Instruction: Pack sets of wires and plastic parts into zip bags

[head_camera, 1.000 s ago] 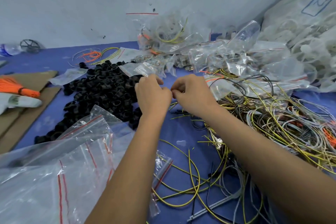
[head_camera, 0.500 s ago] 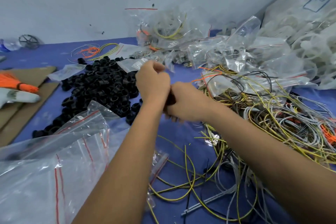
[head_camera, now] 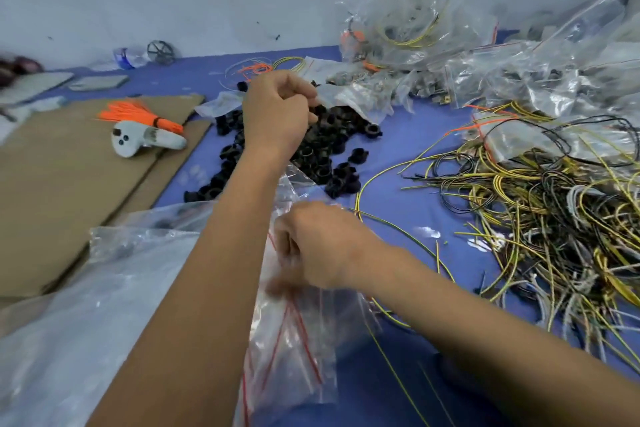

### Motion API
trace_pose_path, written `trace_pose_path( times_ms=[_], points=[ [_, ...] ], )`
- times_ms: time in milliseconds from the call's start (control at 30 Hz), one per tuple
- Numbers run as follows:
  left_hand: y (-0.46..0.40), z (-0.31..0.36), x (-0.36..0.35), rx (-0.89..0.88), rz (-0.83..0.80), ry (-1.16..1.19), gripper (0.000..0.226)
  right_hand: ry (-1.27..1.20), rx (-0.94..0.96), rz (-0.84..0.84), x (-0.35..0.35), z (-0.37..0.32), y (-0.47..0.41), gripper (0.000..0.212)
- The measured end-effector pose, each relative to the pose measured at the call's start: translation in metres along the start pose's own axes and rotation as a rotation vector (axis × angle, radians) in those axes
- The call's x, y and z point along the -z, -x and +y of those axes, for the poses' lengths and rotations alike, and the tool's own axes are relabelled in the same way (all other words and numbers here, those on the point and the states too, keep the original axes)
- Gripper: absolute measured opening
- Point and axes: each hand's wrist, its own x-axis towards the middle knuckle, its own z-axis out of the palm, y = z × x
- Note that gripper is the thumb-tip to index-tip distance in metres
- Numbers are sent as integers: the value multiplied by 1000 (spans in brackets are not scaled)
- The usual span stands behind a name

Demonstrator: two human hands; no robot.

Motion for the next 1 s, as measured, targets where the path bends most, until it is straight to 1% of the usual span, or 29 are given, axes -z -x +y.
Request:
trace_pose_path(
  times_ms=[67,133,200,233,267,333,400,433,500,533,567,600,667,700,733,767,800,833,867,900,933,967,1000],
  points=[
    [1,1,5,0,-1,23,34,-142,-9,-11,3,5,-2,23],
    [3,2,8,5,-4,32,33,-231,4,-9,13,14,-2,13],
    [5,4,9,1,-22,28,31,-320,-13,65,25,26,-2,5],
    [7,5,9,-11,-47,14,28,-406,-44,119,32,33,-1,2],
    [9,7,9,-32,-95,-13,24,-519,-88,183,37,40,-1,8],
    [12,9,7,-94,-266,-95,16,-750,-174,326,47,54,0,17],
    [17,10,3,-140,-457,-179,23,-868,-233,512,57,65,3,16],
    [19,10,2,-142,-519,-206,26,-896,-268,613,61,71,5,15],
    [22,8,-3,-174,-553,-267,22,-983,-353,786,71,85,11,18],
    [21,6,-6,-210,-534,-305,20,-1024,-397,808,75,94,15,22],
    [20,5,-11,-235,-503,-325,20,-1030,-433,768,79,101,22,27],
    [19,3,-15,-243,-469,-327,18,-986,-448,673,82,107,30,28],
    [15,2,-24,-239,-432,-304,17,-847,-422,477,84,117,48,22],
    [15,2,-28,-242,-422,-301,16,-804,-405,431,83,121,56,24],
    [17,3,-36,-259,-405,-306,13,-782,-398,430,82,126,64,27],
    [19,4,-44,-301,-353,-326,9,-758,-401,456,81,130,70,29],
    [25,6,-54,-362,-259,-356,8,-728,-411,498,79,133,76,29],
    [31,8,-64,-414,-133,-376,12,-691,-422,543,77,135,79,30],
    [38,11,-74,-420,-31,-352,20,-663,-434,588,74,137,82,29],
    [45,15,-85,-375,-6,-292,29,-640,-440,635,72,140,84,27],
    [50,17,-95,-300,-78,-230,40,-614,-438,679,71,141,85,26],
    [53,19,-106,-229,-209,-215,49,-574,-437,730,71,143,86,26],
    [57,19,-114,-181,-337,-250,54,-518,-435,779,70,145,86,29]
  ],
)
